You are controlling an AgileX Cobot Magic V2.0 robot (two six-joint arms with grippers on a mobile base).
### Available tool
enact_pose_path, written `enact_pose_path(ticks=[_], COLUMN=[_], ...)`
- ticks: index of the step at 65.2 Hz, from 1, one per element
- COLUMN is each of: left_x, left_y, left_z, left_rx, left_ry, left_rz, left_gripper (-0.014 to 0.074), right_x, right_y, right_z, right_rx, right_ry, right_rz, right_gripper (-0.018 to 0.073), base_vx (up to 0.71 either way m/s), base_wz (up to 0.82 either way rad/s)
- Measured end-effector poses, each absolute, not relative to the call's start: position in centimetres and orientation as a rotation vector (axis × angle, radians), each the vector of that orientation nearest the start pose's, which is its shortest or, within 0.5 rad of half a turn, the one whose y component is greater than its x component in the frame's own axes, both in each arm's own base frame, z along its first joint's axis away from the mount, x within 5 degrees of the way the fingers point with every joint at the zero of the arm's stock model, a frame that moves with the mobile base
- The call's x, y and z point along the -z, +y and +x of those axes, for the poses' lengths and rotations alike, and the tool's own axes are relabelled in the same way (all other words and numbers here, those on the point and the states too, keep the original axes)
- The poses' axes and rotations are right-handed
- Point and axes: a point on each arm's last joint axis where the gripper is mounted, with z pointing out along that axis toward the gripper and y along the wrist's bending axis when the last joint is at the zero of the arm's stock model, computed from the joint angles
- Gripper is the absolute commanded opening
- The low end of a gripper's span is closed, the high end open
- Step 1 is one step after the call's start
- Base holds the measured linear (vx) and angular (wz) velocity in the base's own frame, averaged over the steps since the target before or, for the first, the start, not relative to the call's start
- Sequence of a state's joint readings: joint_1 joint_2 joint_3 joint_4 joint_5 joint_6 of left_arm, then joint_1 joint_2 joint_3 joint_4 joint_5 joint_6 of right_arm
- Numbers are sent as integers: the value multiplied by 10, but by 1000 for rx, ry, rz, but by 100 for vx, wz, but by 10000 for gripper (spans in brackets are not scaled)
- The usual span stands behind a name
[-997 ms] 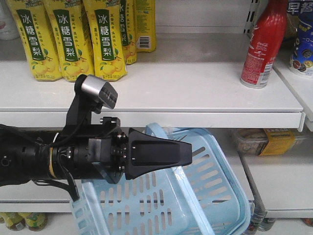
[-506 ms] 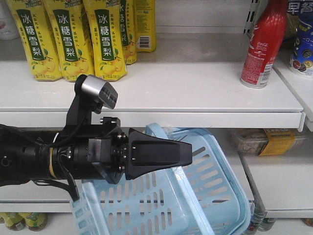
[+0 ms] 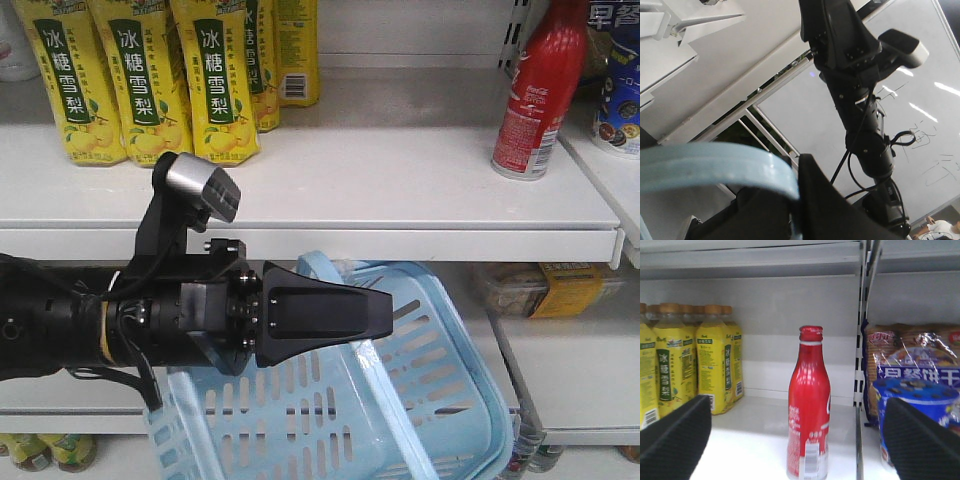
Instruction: Place coke in basket with both arms
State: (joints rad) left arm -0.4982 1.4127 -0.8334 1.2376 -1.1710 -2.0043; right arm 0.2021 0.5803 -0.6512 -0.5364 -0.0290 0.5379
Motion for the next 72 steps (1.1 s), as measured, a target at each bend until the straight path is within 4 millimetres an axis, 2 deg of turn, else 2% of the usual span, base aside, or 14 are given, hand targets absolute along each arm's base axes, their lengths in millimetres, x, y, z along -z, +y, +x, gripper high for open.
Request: enact_pose_path(ticks=[14, 34, 47, 52, 56, 69, 72], left_x=[-316, -316, -316, -316, -316, -316, -316], left_y=[-198, -198, -198, -198, -198, -198, -198], left_z=[199, 199, 199, 199, 199, 199, 199], left_rx=[1968, 1968, 1968, 1968, 1968, 1968, 1968], left_ry=[1819, 1819, 1819, 1819, 1819, 1819, 1819], left_rz=[509, 509, 509, 509, 509, 509, 509], left_gripper=[-6, -6, -6, -6, -6, -6, -6], right_x=[-411, -418, -423, -423, -422, -424, -426], right_y=[36, 53, 58, 59, 58, 56, 55], right_z=[167, 244, 280, 290, 293, 291, 289], right_rx=[-136, -128, -117, -108, -101, -96, -94], right_ry=[1430, 1514, 1539, 1557, 1572, 1594, 1597], right_rz=[-207, -229, -222, -216, -209, -178, -170], right_gripper=[645, 634, 589, 521, 422, -8, -15], base_vx=[0, 0, 0, 0, 0, 0, 0], base_wz=[0, 0, 0, 0, 0, 0, 0])
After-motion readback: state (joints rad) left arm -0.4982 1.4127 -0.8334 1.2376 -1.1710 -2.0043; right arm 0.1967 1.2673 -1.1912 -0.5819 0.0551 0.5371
